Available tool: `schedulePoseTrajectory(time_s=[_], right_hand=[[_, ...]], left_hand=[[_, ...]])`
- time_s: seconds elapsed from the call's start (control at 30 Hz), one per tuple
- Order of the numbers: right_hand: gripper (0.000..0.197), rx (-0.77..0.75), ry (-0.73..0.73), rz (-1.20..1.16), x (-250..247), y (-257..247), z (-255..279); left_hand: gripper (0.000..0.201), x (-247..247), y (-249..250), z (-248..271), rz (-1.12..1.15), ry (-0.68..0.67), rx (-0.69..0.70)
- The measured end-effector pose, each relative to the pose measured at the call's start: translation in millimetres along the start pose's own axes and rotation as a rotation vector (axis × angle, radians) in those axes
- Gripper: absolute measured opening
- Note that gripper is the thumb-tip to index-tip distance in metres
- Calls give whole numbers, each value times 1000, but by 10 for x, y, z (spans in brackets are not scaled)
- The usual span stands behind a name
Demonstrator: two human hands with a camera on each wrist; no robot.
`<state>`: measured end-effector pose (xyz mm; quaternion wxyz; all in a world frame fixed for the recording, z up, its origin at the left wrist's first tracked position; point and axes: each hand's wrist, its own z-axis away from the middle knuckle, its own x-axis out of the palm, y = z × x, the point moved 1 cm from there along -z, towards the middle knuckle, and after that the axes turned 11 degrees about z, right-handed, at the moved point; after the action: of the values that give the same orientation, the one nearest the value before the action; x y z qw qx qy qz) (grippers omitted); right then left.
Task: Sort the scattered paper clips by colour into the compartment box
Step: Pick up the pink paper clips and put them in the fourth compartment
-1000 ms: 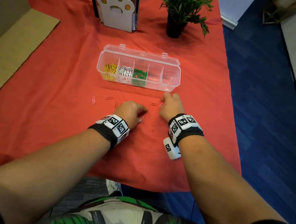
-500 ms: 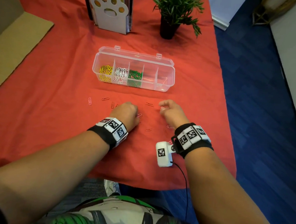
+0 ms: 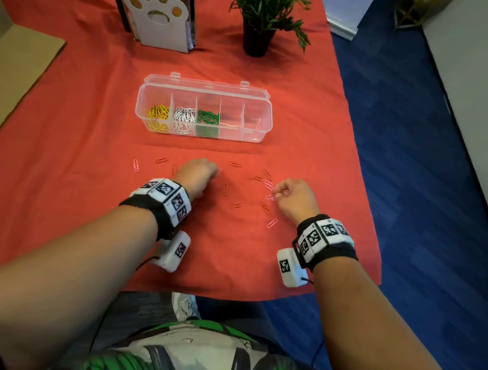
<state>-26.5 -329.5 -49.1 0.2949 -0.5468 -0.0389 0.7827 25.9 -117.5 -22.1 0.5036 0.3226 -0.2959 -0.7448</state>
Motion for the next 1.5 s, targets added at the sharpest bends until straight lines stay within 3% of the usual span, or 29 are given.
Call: schedulePoseTrajectory(time_s=[0.1,0.17,0.27,0.37,0.47,0.6,0.73,0.87,0.97,1.27,1.5], right_hand=[[19,-72,36,116,89,-33,75],[21,-119,72,161,124,-63,102],[18,-156,77,201,162,-105,95],[9,-123,58,182,130,-125,67],[22,-49,30,-5,83,-155,19],[23,135,-55,-732,36,-263,28],[20,205,-218,-1147,-73,-375,50],[24,327,-339,-1381,-103,-433,52],[25,369,-413,-1398,-96,-453,63],[24,258,-419,-1242,-15,-561,56],[38,236,-471,-1396,-61,-682,94]], left_hand=[[13,-55,5,94,552,-127,-175],[7,-97,3,142,703,-223,-195],[18,-138,-28,154,771,-236,-198],[26,-154,-88,84,685,-76,-197],[35,-274,-166,-47,346,171,-22],[33,-564,-221,-77,-202,468,213],[31,-845,-323,-81,-374,626,219],[34,-1026,-453,-73,-395,681,152],[34,-1082,-516,-38,-366,710,124],[31,-1105,-523,-72,-389,680,114],[27,-1018,-375,-112,-401,537,111]])
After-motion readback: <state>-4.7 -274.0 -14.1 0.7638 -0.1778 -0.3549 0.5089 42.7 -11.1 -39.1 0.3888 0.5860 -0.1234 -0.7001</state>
